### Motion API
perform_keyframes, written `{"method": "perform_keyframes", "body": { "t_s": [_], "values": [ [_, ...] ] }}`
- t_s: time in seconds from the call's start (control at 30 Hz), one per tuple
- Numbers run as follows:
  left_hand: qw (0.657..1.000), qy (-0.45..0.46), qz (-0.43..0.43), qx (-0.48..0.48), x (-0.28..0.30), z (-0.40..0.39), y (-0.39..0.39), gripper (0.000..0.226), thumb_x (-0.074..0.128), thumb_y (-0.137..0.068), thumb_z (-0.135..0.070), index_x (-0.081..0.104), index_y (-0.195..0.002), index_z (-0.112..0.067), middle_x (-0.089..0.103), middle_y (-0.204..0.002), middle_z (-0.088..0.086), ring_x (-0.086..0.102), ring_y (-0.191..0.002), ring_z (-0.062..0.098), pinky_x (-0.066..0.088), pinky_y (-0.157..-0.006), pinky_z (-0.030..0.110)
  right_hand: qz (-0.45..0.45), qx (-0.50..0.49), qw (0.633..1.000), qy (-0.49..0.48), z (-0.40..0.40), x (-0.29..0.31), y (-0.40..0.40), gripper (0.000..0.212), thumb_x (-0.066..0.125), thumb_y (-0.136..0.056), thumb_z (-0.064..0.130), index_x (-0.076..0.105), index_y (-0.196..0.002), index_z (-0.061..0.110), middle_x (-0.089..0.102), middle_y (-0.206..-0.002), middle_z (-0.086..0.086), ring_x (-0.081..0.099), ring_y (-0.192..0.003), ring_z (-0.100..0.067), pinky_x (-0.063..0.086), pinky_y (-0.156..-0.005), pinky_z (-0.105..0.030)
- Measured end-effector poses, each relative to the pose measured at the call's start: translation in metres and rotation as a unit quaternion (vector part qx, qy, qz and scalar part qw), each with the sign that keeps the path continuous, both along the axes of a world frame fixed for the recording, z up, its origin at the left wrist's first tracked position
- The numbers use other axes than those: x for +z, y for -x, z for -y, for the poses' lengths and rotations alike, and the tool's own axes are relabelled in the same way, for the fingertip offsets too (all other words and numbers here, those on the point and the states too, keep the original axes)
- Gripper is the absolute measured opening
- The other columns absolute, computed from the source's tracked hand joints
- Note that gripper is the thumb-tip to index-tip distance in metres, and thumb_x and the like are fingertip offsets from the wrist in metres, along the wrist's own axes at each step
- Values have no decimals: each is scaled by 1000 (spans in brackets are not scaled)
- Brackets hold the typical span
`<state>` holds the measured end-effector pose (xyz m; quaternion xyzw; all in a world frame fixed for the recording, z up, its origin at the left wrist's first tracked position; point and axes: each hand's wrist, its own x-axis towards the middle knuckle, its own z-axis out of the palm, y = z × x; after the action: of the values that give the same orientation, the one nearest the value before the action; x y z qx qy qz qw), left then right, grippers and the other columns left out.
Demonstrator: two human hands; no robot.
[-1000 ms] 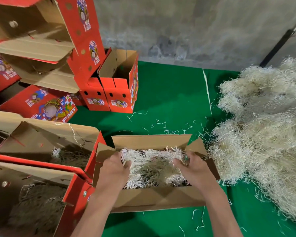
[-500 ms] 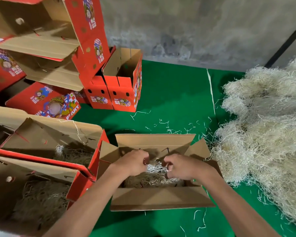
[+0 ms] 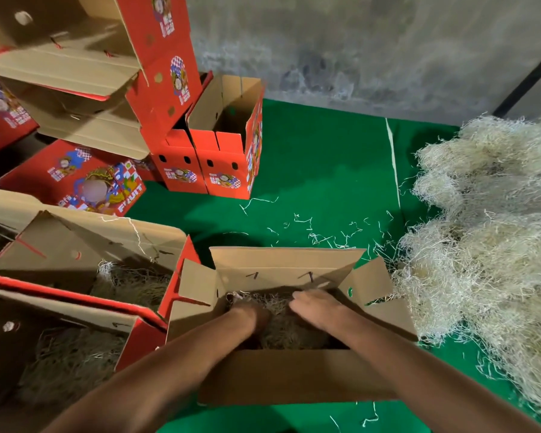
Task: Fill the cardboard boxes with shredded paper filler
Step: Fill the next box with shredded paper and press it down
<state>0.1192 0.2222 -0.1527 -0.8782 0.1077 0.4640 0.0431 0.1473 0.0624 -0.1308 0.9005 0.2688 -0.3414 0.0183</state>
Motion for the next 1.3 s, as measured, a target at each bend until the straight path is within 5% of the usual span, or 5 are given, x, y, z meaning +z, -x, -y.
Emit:
{"method": "perform_keyframes", "body": {
  "t_s": [0.5,0.7,0.97,1.1,1.3],
  "values": [
    [997,-45,62,-28,-29,-2,-1,33,54,-99,-20,57,-130,-9,59,-134,16,57,-122,34,49,-100,48,-17,11,986,168,0,-43,-2,41,44,-106,19,48,-145,6,49,-148,-16,45,-138,-32,36,-113,-40],
    [980,-158,76,-91,-29,-1,3,72,52,-100,-39,19,-156,-6,28,-159,20,29,-145,37,24,-117,52,0,29,965,261,0,-38,8,86,57,-96,48,12,-158,9,31,-157,-23,30,-145,-37,23,-118,-50],
    [991,3,130,-40,10,14,-7,27,53,-99,-12,64,-123,-10,65,-125,12,62,-116,29,51,-98,41,80,54,993,63,1,5,2,24,61,-93,2,68,-116,5,70,-110,-15,67,-104,-33,56,-93,-44],
    [990,102,31,95,3,13,-6,31,45,-105,-17,56,-133,-15,58,-136,11,57,-123,28,44,-102,36,-75,-91,992,36,5,0,5,30,59,-98,15,61,-127,11,61,-130,-12,58,-120,-31,47,-105,-42],
    [996,-1,-80,50,-29,8,3,45,57,-97,-34,58,-136,-11,57,-138,14,57,-122,32,45,-107,43,-141,-122,982,42,12,-9,18,35,67,-93,37,67,-123,19,66,-124,-10,63,-114,-28,49,-98,-37]
  ]
}}
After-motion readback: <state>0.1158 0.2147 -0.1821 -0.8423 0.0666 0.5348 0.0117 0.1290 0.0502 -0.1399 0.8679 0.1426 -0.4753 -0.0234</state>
